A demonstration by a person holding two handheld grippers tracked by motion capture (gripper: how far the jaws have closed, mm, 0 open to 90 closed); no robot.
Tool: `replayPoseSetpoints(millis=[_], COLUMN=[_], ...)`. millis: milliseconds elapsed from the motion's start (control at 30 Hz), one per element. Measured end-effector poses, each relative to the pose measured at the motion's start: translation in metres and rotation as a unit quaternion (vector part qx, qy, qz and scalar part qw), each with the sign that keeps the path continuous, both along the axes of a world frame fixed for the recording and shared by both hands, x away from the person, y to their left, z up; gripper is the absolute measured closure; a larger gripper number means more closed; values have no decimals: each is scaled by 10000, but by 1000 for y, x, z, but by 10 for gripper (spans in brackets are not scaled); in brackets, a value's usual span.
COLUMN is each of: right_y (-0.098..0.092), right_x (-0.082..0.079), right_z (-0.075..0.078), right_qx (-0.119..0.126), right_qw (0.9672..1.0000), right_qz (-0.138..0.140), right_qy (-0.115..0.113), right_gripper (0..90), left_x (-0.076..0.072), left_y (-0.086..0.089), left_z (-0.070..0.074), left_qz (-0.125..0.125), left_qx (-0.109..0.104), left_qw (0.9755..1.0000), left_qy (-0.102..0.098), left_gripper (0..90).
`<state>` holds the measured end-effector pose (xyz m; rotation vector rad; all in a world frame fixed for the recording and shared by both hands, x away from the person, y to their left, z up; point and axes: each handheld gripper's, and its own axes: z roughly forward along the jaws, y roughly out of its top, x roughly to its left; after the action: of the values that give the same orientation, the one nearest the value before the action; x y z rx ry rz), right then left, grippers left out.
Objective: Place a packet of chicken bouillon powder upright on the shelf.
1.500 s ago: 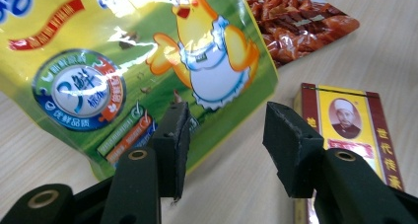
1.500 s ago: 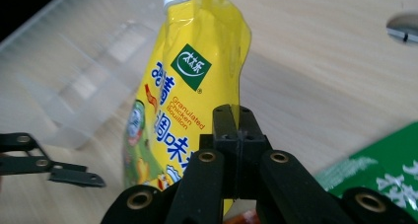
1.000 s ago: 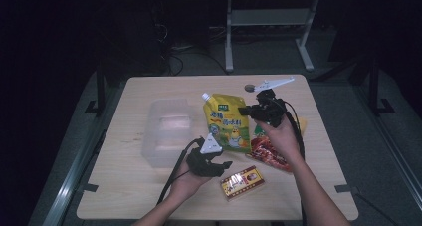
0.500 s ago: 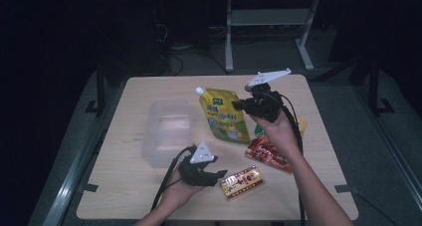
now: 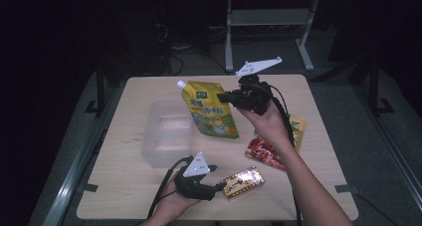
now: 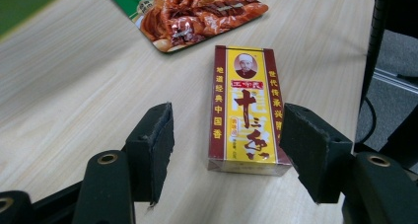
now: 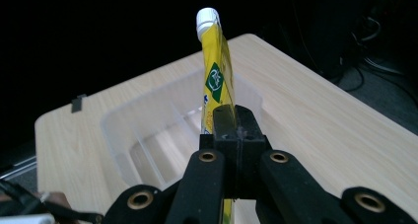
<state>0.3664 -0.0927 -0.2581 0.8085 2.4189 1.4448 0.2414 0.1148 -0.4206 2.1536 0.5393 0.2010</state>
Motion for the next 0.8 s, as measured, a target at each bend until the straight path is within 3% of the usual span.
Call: replayPoseSetpoints(millis=[267, 367, 567, 800], right_y=[23, 36, 55, 76], right_x=[4, 7, 12, 18], right_z=[6, 4, 1, -3], right_qx=[147, 143, 241, 276], right_qw=[9995, 9992, 9984, 9972], right_qz=[270, 382, 519, 689], right_qy=[-37, -41, -2, 8], right_gripper=[900, 900, 900, 900], left_x=[-1, -2, -3, -4], left_y=[4, 5, 6, 6], left_z=[-3, -2, -2, -3], left_qz=[17, 17, -47, -75], left_qx=[-70, -148, -63, -115], left_qw=[10000, 9999, 10000, 9999], left_qy=[42, 21, -35, -58], left_gripper=[361, 361, 356, 354])
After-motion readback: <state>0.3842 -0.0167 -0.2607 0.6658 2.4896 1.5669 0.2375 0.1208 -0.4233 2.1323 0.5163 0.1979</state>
